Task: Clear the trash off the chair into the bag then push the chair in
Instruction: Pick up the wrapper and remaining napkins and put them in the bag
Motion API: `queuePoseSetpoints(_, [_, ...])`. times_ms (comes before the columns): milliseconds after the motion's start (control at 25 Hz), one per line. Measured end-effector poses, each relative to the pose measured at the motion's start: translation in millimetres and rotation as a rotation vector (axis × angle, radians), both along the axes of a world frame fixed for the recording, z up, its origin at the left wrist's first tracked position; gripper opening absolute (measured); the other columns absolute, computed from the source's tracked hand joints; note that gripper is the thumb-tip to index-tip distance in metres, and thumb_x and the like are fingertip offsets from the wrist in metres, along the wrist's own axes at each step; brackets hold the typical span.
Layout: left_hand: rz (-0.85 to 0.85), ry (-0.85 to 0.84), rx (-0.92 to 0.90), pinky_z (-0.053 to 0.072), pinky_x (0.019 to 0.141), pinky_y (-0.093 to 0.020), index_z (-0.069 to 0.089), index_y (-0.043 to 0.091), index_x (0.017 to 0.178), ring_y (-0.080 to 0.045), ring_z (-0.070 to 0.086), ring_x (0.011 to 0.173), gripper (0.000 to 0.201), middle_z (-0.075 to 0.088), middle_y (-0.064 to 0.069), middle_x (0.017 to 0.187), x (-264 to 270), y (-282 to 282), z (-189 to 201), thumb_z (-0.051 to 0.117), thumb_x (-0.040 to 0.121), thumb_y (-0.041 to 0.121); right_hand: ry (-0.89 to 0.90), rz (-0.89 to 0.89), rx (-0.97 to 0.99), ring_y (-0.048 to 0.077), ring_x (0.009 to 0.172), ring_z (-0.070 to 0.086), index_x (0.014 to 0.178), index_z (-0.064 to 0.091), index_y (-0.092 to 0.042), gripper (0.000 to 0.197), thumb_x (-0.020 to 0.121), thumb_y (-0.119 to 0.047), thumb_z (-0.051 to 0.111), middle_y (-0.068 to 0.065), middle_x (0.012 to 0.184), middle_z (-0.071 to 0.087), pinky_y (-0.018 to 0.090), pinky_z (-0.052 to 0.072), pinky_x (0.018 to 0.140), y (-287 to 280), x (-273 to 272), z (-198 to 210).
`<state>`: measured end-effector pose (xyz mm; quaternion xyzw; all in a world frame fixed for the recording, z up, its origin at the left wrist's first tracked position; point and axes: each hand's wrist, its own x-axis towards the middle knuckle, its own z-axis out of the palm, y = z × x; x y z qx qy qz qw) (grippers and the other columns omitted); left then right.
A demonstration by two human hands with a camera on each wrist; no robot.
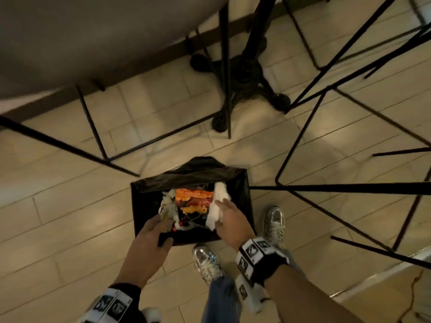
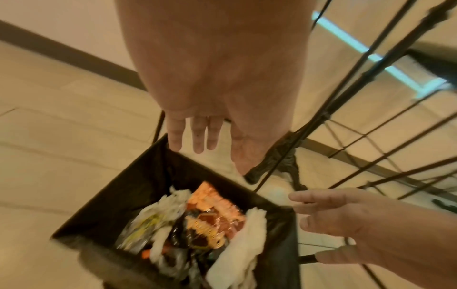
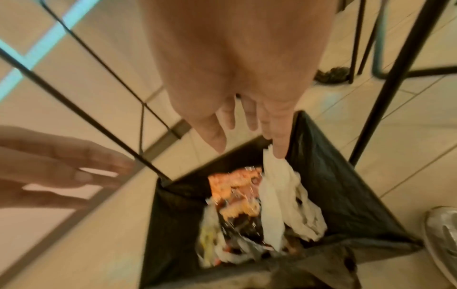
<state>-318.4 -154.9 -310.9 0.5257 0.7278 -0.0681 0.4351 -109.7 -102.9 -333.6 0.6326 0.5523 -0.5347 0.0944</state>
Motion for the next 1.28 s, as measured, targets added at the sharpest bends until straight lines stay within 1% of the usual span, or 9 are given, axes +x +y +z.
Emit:
queuePoseSetpoints(200, [-0.276, -0.050, 0.176, 0.039, 0.100, -0.021, 0.062, 0.030, 0.110, -0.020, 0.057, 0.113, 0.051, 0.056, 0.001, 0.127, 54.8, 52.0, 129.2, 0.082, 0.066, 0.012, 0.101, -0.253, 0.121, 0.015, 0.124, 0.047, 0.135, 0.040, -0.032, 0.049, 0.089, -0.027, 0.057, -0.008, 0.137, 0.042, 0.027, 0.039, 0.105, 7.0, 87.8, 184.1])
queuePoseSetpoints(360, [-0.552, -0.195, 0.224, 0.021, 0.090, 0.009, 0.037, 0.072, 0.108, 0.022, 0.038, 0.110, 0.072, 0.028, 0.055, 0.120, 138.0, 122.4, 216.0, 0.074, 0.075, 0.020, 0.106, -0.518, 0.395, 0.002, 0.107, 0.055, 0.121, 0.054, -0.036, 0.038, 0.084, -0.035, 0.062, -0.016, 0.118, 0.058, 0.025, 0.047, 0.095, 19.1, 198.6, 317.1])
queuePoseSetpoints(480, [-0.637, -0.290, 0.277, 0.039, 0.081, 0.000, 0.039, 0.074, 0.099, 0.018, 0.048, 0.103, 0.063, 0.038, 0.044, 0.119, 223.7, 158.6, 286.0, 0.071, 0.077, 0.024, -0.007, -0.758, 0.590, 0.004, 0.105, 0.054, 0.112, 0.059, -0.033, 0.029, 0.084, -0.030, 0.066, -0.012, 0.114, 0.059, 0.023, 0.046, 0.088, 23.2, 282.8, 370.5])
queuePoseSetpoints(640, [-0.816, -0.275, 0.357, 0.050, 0.086, -0.029, 0.032, 0.061, 0.112, -0.004, 0.053, 0.105, 0.057, 0.040, 0.012, 0.134, 325.1, 204.9, 330.0, 0.067, 0.080, 0.029, -0.513, -0.870, 0.398, 0.027, 0.139, 0.023, 0.135, 0.038, -0.030, 0.063, 0.080, -0.040, 0.069, 0.005, 0.150, 0.025, 0.039, 0.036, 0.104, 21.2, 378.3, 364.1])
queuePoseSetpoints(800, [-1.017, -0.054, 0.421, 0.047, 0.095, -0.030, 0.006, 0.050, 0.139, -0.015, 0.044, 0.125, 0.090, 0.005, 0.006, 0.156, 423.4, 239.0, 335.4, 0.070, 0.077, 0.036, -0.394, -1.035, 0.216, 0.035, 0.146, -0.007, 0.147, 0.005, -0.042, 0.110, 0.068, -0.042, 0.081, 0.002, 0.160, -0.014, 0.053, 0.022, 0.114, 34.9, 449.6, 328.7])
queuePoseSetpoints(920, [-1.075, 0.036, 0.371, 0.053, 0.084, -0.029, -0.012, 0.053, 0.137, -0.017, 0.056, 0.113, 0.109, -0.013, 0.005, 0.157, 474.3, 254.9, 317.7, 0.074, 0.074, 0.035, -0.418, -1.144, 0.328, 0.034, 0.143, 0.009, 0.146, 0.013, -0.042, 0.091, 0.077, -0.042, 0.073, 0.005, 0.159, 0.002, 0.050, 0.031, 0.108, 72.6, 464.1, 304.1])
queuePoseSetpoints(1000, [-1.122, 0.061, 0.374, 0.055, 0.083, -0.034, -0.009, 0.053, 0.138, -0.022, 0.055, 0.113, 0.106, -0.006, 0.000, 0.158, 493.6, 260.8, 301.9, 0.074, 0.073, 0.037, -0.512, -1.160, 0.399, 0.030, 0.132, 0.027, 0.140, 0.030, -0.036, 0.067, 0.085, -0.025, 0.067, 0.010, 0.150, 0.025, 0.037, 0.039, 0.096, 93.9, 469.5, 295.8])
queuePoseSetpoints(1120, [-1.110, 0.044, 0.390, 0.053, 0.085, -0.037, 0.031, 0.044, 0.135, -0.026, 0.053, 0.112, 0.071, 0.030, -0.004, 0.146, 502.2, 260.0, 288.5, 0.069, 0.077, 0.028, -0.439, -1.217, 0.532, 0.025, 0.106, 0.050, 0.111, 0.057, -0.016, 0.030, 0.084, -0.003, 0.059, 0.010, 0.122, 0.048, 0.025, 0.038, 0.078, 102.4, 476.8, 292.4])
queuePoseSetpoints(1280, [-1.084, -0.026, 0.430, 0.047, 0.056, -0.029, 0.066, 0.027, 0.092, -0.019, 0.059, 0.074, 0.027, 0.057, 0.001, 0.091, 491.7, 249.5, 289.1, 0.071, 0.071, 0.011, -0.365, -1.354, 0.494, 0.005, 0.084, 0.050, 0.108, 0.061, -0.012, 0.022, 0.088, -0.004, 0.060, -0.006, 0.116, 0.049, 0.007, 0.042, 0.063, 100.6, 478.2, 316.0])
